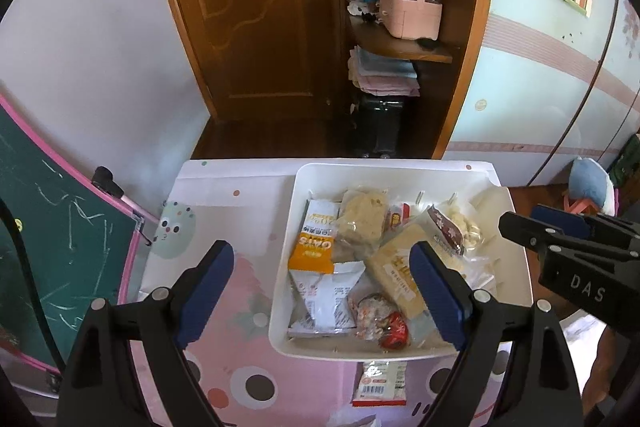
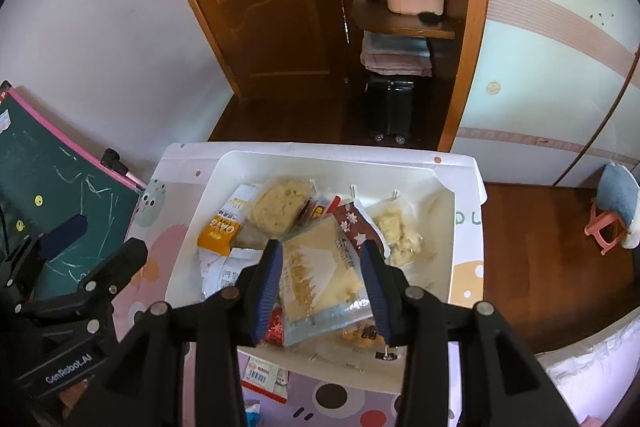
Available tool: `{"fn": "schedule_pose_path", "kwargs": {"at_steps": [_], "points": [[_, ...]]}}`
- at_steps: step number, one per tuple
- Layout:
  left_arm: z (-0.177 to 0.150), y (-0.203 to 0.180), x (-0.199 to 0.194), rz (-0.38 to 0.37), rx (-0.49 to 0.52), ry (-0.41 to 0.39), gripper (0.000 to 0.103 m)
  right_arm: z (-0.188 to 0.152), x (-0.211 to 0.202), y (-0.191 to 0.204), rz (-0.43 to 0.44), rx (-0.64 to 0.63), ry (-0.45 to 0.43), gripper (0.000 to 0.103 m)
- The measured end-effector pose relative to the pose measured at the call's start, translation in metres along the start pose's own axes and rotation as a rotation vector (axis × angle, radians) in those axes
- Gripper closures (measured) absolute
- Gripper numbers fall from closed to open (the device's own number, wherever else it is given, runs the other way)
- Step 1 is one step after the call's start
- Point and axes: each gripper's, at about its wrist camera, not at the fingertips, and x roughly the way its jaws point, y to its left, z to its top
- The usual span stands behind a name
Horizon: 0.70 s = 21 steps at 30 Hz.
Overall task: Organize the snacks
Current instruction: 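Withdraw both tools from the tray toward the last two snacks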
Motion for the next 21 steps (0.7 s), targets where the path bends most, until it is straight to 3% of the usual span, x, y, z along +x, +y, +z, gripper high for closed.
{"fn": "schedule_pose_path", "kwargs": {"at_steps": [9,21], "points": [[-0.017,-0.006,-0.021,-0.008,0.053,-0.011,0.014,-0.016,-0.015,0.001,0.014,0.011,-0.007,0.062],[-0.042,-0.009,-0.051,-0.074,0.117,-0.023,0.014,-0.048,-0.046,-0.002,0.022,0.082,-0.050,0.062]]}}
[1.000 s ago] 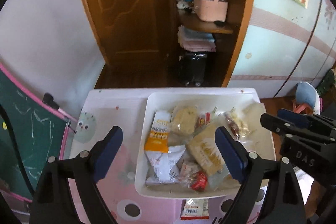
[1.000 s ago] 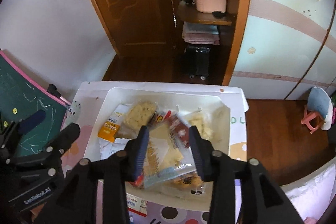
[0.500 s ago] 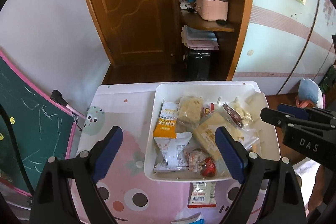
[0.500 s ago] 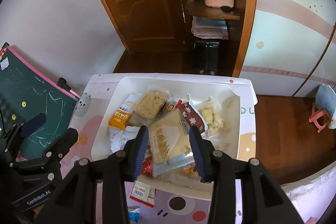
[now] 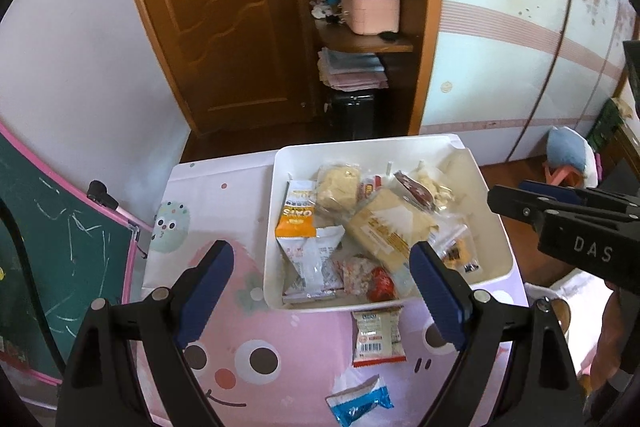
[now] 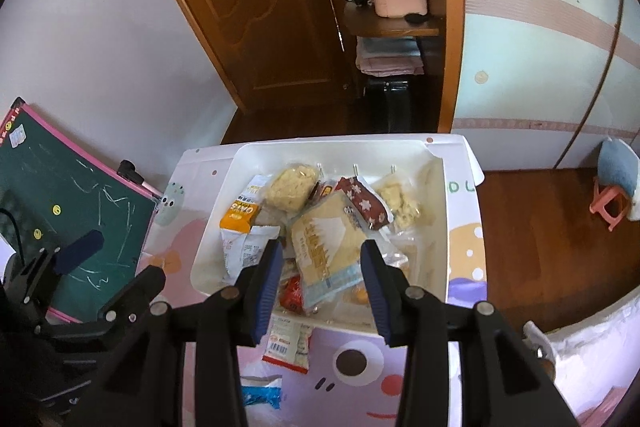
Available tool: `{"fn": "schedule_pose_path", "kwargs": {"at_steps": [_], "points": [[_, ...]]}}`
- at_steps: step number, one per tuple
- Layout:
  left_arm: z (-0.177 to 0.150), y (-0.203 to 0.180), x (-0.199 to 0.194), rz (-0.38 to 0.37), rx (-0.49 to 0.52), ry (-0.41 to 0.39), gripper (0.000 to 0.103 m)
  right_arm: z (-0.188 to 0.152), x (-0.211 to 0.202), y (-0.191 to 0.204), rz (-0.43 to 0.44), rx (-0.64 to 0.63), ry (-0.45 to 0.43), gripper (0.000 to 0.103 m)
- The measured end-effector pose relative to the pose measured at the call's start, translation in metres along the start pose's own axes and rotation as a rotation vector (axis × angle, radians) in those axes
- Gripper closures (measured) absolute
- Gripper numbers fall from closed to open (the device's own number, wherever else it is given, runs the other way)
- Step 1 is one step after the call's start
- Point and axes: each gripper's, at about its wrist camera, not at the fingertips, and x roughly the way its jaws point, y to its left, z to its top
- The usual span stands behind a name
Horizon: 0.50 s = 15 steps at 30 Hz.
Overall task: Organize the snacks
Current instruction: 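Withdraw both tools from the tray toward the last two snacks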
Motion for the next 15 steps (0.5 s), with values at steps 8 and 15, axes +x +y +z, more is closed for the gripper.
{"fn": "schedule_pose_path", "kwargs": {"at_steps": [8,15], "points": [[-0.024,-0.008,-0.010,-0.053,0.042,0.017,0.014,-0.027,-0.015,-0.002,-0.017,0.054,-0.013,0.062],[-0.052,-0.011,-0.004,-0.087,0.091,0.063,0.014,-0.053,-0.018,-0.005,-0.044,0.072,-0.011,0.062]]}}
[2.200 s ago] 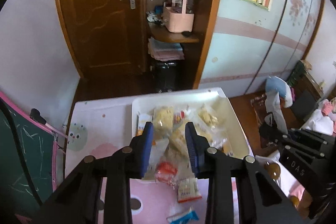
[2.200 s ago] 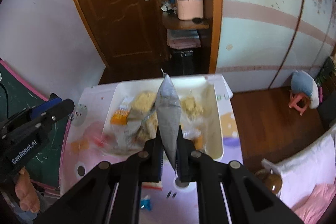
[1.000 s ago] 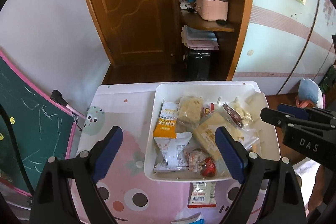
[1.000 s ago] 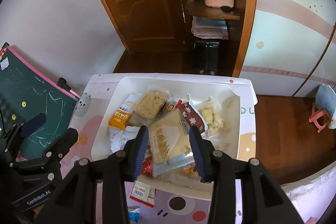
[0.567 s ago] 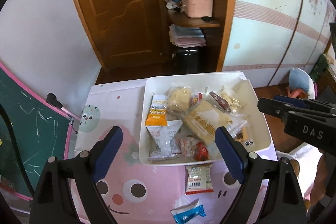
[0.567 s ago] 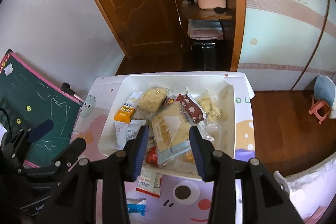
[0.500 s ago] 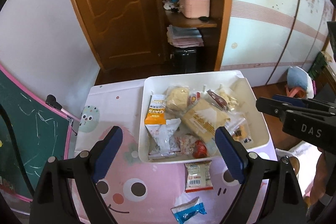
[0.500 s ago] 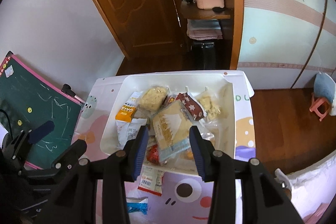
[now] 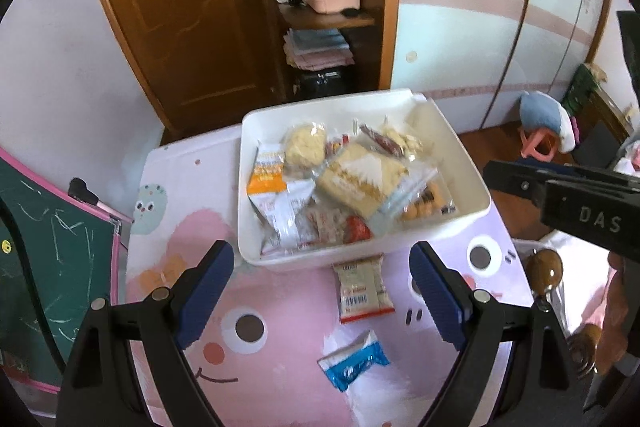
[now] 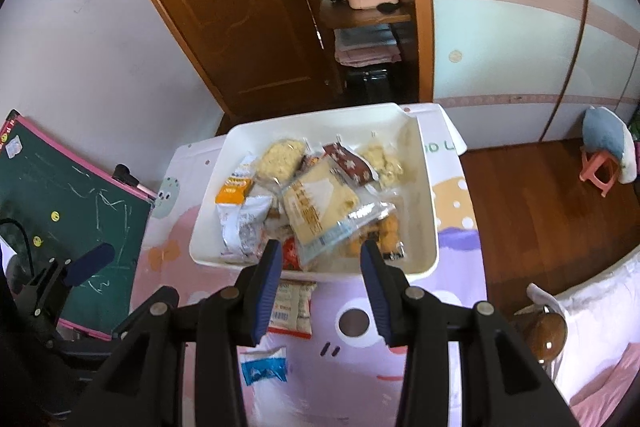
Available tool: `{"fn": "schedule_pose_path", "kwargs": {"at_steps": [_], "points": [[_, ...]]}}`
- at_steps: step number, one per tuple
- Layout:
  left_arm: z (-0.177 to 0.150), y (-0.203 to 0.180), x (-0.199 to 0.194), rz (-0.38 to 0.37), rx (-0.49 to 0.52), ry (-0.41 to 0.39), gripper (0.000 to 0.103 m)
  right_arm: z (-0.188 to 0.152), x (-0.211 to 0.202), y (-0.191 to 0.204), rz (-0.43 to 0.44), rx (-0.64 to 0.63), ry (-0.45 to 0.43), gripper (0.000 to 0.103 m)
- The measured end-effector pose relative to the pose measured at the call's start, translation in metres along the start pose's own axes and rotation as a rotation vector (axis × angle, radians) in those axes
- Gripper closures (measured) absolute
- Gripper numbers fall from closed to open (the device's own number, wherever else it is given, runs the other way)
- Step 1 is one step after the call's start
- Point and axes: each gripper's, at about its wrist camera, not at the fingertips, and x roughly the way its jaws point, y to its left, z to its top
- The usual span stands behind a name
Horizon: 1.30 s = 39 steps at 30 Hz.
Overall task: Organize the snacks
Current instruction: 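Withdraw both tools from the tray toward the last two snacks, then grasp the blue foil wrapper with the left tool while the right tool grasps the white LIPO pack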
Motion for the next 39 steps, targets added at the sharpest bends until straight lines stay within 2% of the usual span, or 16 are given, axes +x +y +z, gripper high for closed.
{"fn": "schedule_pose_path", "kwargs": {"at_steps": [9,12,19,24,29,33,35,39], "points": [[-0.048,0.002,0.035,-0.074,0.007,0.123,0.014,-0.047,0.017,-0.001,0.024,0.023,0.044,0.061],[-0.072,-0.002,0.055,-0.107,0.040,0.171,0.014,-0.062,0.031,-0.003,0.027,0.042,0.071,0.059],[-0.125,-0.015,0.106,-0.131,0.175,0.276,0.014,-0.093,0.061,-0.005,0.034,0.081,0.124,0.058],[-0.145,-0.015,0.130,-0.129,0.178,0.321,0.015,-0.105,0.078,-0.007,0.037,0.099,0.144,0.058],[-0.149,-0.015,0.142,-0.150,0.163,0.326,0.026,-0.112,0.094,-0.003,0.043,0.105,0.161,0.058],[-0.152,-0.017,0.147,-0.170,0.147,0.338,0.042,-0.110,0.105,0.003,0.057,0.098,0.165,0.058],[-0.153,-0.017,0.146,-0.165,0.138,0.322,0.044,-0.108,0.111,0.008,0.060,0.088,0.164,0.058],[-0.157,-0.010,0.142,-0.165,0.092,0.304,0.059,-0.103,0.129,0.018,0.065,0.074,0.168,0.051]]}}
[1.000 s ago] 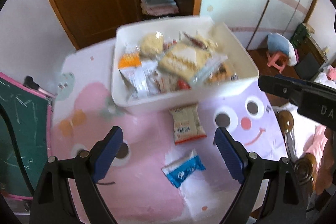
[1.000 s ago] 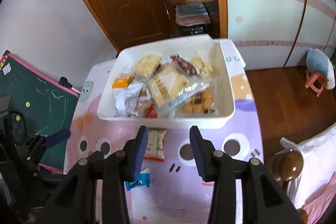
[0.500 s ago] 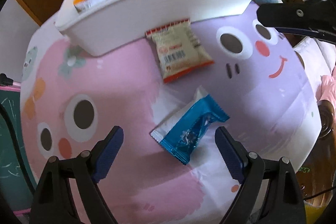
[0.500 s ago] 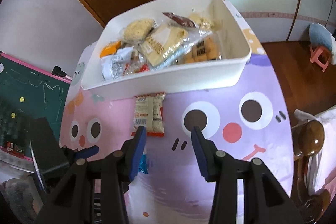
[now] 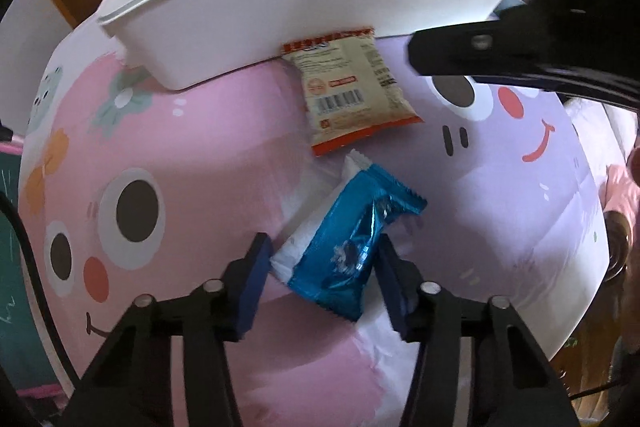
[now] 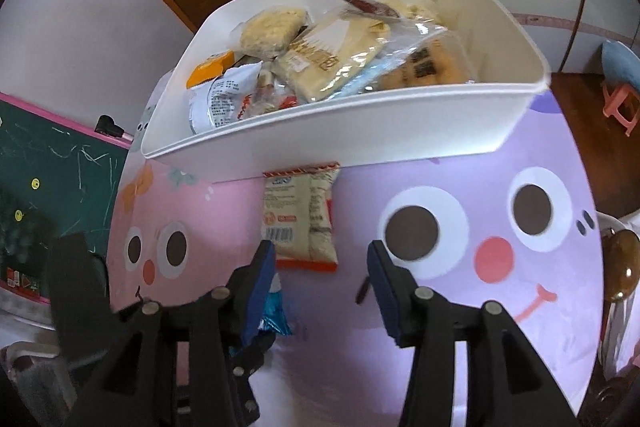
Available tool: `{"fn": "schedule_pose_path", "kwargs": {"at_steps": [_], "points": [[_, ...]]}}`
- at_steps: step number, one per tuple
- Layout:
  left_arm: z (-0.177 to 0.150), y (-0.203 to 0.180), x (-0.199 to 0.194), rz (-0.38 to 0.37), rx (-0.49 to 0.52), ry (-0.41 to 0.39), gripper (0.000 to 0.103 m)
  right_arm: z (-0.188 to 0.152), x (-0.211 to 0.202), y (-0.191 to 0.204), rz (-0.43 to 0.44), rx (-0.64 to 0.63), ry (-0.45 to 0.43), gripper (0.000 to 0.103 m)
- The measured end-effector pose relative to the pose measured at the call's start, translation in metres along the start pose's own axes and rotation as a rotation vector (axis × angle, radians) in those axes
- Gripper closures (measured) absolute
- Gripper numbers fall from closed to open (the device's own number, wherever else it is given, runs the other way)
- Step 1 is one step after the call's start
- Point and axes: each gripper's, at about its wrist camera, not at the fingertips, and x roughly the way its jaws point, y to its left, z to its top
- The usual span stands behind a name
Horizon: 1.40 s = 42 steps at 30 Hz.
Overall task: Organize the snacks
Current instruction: 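Grasp the blue foil wrapper with the left tool while the right tool grasps the white LIPO pack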
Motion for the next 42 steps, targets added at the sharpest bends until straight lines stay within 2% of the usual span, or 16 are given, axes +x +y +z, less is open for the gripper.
{"fn": "schedule_pose_path", "kwargs": {"at_steps": [3,9,15,20,23,24,26,27,36,42], "points": [[-0.007,0.013,-0.004,-0.014,-0.052,-0.004,0.062,0.003,0.013,0.009,-0.006,-0.024,0.010,0.045],[-0.021,0.041,-0.012,0.007,-0.157,-0.004,0.067,0.004,0.039,0.030,-0.059,-0.078,0.019,0.032],[-0.033,0.072,-0.023,0.022,-0.266,-0.012,0.068,-0.002,0.064,0.048,-0.144,-0.119,0.044,0.031],[-0.039,0.087,-0.034,0.022,-0.312,-0.033,0.068,-0.004,0.070,0.057,-0.199,-0.146,0.016,0.031],[-0.037,0.089,-0.041,0.024,-0.316,-0.050,0.068,-0.006,0.072,0.061,-0.234,-0.155,0.011,0.034],[-0.035,0.090,-0.044,0.024,-0.321,-0.055,0.068,-0.006,0.073,0.063,-0.252,-0.158,0.005,0.042],[-0.026,0.096,-0.045,0.018,-0.327,-0.058,0.068,-0.007,0.072,0.063,-0.249,-0.159,-0.001,0.049],[-0.027,0.098,-0.047,0.017,-0.329,-0.060,0.068,-0.007,0.071,0.062,-0.241,-0.156,-0.004,0.057],[-0.030,0.093,-0.061,0.005,-0.301,-0.077,0.068,-0.020,0.054,0.061,-0.169,-0.162,0.050,0.057],[-0.028,0.078,-0.092,-0.012,-0.253,-0.106,0.068,-0.036,0.010,0.066,-0.123,-0.202,0.060,0.057]]}}
